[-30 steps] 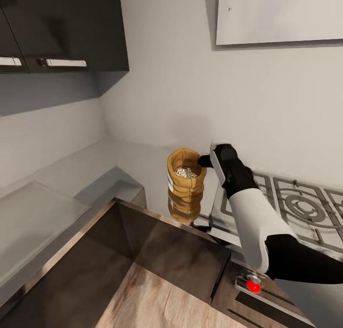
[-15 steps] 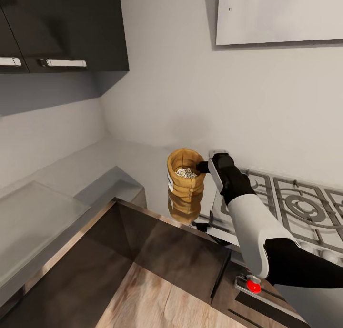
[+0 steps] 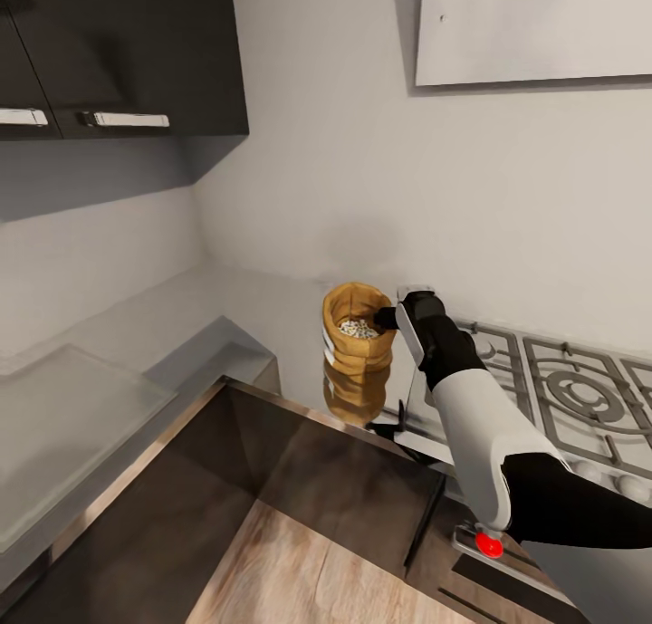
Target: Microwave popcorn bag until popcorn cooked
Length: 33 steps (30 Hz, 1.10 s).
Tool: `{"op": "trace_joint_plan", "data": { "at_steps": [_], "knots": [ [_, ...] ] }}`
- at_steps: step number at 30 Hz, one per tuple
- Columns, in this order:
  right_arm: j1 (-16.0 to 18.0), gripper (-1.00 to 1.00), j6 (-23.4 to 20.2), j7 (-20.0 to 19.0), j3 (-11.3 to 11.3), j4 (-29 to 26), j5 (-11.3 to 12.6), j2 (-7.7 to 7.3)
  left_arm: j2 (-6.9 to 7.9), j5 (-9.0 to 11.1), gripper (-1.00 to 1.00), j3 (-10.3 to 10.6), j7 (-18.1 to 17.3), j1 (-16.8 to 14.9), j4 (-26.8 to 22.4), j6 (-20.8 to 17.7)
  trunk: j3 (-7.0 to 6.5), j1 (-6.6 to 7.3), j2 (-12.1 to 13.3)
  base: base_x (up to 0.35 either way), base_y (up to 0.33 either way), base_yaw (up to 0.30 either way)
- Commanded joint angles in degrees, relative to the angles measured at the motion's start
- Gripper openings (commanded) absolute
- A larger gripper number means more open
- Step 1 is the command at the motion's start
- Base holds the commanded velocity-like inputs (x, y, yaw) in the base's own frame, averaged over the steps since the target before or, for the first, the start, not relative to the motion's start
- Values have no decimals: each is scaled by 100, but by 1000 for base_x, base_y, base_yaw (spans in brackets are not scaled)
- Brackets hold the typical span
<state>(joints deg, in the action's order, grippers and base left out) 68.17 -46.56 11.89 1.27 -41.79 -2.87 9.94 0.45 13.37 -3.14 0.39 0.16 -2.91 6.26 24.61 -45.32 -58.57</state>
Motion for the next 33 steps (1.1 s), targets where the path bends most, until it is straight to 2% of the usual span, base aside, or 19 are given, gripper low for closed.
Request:
{"op": "trace_joint_plan", "data": {
  "at_steps": [1, 18, 23, 33],
  "knots": [
    [3, 100, -19, -3, 13, -5, -28, 5, -1, -2, 100, -29, 5, 2, -8, 7, 5, -1, -4, 0, 18, 0],
    [3, 100, -28, 16, 13, 35, -7, 5, -1, -2, 100, -29, 5, 2, -8, 7, 5, -1, -4, 0, 1, 0],
    [3, 100, 24, 31, 13, 364, -37, 5, -1, -2, 100, -29, 5, 2, -8, 7, 5, -1, -4, 0, 0, 0],
    [3, 100, 31, 40, 13, 433, -15, 5, -1, -2, 100, -29, 5, 2, -8, 7, 5, -1, -4, 0, 0, 0]
  ]
}}
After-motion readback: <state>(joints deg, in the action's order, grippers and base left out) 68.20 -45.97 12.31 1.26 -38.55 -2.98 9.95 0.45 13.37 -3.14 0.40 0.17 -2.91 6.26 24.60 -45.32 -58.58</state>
